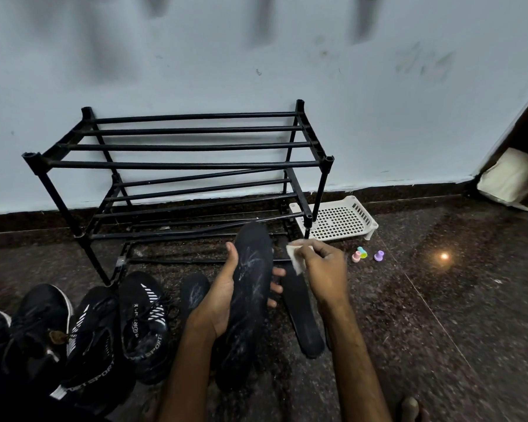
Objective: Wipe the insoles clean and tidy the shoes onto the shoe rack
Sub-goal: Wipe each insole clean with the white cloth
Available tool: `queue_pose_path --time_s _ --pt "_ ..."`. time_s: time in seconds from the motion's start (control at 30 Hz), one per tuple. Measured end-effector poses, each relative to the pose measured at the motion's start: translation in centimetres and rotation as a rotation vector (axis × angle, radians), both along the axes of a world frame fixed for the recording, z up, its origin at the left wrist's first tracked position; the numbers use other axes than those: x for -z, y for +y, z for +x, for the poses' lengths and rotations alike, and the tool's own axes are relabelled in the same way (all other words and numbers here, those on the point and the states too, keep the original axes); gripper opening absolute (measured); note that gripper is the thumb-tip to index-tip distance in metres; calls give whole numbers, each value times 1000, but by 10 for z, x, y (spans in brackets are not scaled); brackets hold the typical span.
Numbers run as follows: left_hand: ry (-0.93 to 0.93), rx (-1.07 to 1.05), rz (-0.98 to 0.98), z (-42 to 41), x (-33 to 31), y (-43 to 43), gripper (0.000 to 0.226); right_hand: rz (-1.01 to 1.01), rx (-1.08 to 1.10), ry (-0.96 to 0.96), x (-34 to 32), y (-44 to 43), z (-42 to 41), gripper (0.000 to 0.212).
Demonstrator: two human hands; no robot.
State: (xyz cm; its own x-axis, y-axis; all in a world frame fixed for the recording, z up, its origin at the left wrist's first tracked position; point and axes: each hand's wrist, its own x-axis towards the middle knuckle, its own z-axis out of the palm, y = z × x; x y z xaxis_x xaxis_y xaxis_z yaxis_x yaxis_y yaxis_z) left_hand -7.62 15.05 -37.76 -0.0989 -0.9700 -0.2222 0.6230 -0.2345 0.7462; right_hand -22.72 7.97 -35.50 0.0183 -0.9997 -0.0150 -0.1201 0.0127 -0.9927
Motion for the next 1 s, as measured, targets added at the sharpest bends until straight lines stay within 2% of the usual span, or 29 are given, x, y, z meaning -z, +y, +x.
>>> queue_pose_path --time_s 0.13,0.2,0.27,0.33,0.4,0.5,0.6,0.7,0.77,0.83,1.0 --pt "-11 -95 -16 8 3 -2 89 64 33 181 8 11 -4 27" --pt "-8 -94 -18 10 2 -1 91 144 21 213 17 12 -6 25" --pt "-19 -89 -9 10 1 0 93 203 -24 120 24 12 -4 21" --pt "-24 -84 11 8 -1 0 95 212 -68 -8 25 11 -1 6" --pt "-24 -75 30 6 -2 0 97 125 -57 -42 21 11 0 13" --pt "-20 -60 58 3 -5 -1 98 -149 26 95 3 14 -1 27" --pt "-13 -51 80 -1 -9 0 95 -360 -17 244 -15 19 8 23" --pt "-2 -44 107 -4 -14 2 90 -533 -104 486 -11 19 19 16" --pt "5 -54 128 -5 -16 3 90 -553 -182 592 -2 19 21 16" --pt "10 -43 138 -6 -19 3 92 -543 -233 619 2 21 16 16" --pt "-42 11 145 -12 -22 5 89 -591 -146 572 -3 19 16 16"
